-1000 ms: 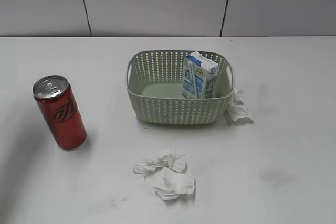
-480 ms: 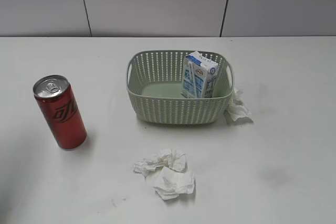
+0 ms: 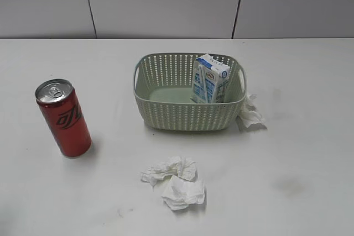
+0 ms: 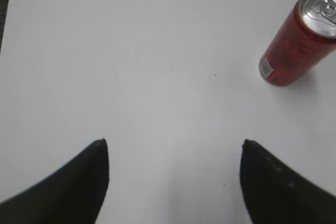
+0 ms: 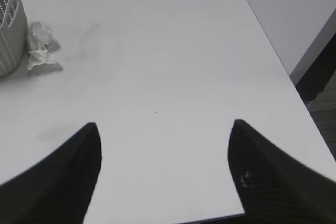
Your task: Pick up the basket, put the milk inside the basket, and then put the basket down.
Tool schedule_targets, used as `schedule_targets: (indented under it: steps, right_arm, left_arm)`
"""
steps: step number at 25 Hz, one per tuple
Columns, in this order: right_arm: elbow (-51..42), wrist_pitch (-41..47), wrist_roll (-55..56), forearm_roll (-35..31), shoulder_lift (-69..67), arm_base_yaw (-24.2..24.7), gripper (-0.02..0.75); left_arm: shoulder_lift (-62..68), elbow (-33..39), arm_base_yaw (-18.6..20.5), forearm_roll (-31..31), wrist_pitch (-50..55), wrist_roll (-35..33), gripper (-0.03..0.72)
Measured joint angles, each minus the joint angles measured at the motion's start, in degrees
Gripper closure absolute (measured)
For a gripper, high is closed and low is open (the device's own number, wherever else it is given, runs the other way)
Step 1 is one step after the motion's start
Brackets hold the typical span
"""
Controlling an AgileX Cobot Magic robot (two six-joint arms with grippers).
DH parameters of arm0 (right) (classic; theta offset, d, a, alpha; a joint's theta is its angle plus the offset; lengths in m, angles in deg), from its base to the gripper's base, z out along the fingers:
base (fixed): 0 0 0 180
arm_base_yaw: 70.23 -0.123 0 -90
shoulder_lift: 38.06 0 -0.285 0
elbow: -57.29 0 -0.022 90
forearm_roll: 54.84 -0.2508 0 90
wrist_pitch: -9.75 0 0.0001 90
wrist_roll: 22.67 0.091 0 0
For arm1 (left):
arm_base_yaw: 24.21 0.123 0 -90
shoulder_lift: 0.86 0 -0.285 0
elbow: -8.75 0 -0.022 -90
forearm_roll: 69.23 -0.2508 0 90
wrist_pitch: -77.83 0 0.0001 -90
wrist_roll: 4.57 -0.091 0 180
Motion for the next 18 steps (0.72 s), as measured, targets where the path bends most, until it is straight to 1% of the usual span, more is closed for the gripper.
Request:
schedule_targets:
  steps: [4,9,14,18]
  right_arm:
    - [0.0,0.0,0.0,0.0,0.0,0.0,0.169]
    - [0.0,0.0,0.0,0.0,0.0,0.0,0.169]
    - [0.0,0.0,0.0,0.0,0.0,0.0,0.169]
    - [0.0,0.0,0.0,0.0,0.0,0.0,0.169]
  left_arm:
    - [-10.3,5.3,0.0,-0.4,-3.5,1.9,0.095]
    - [-19.1,8.8,0.0,-0.6,-4.0,2.6,0.095]
    - [-23.2,10.2,0.0,-0.6,-3.3,4.5,0.095]
    - [-25.0,11.3,0.0,-0.6,-0.5,6.7,0.095]
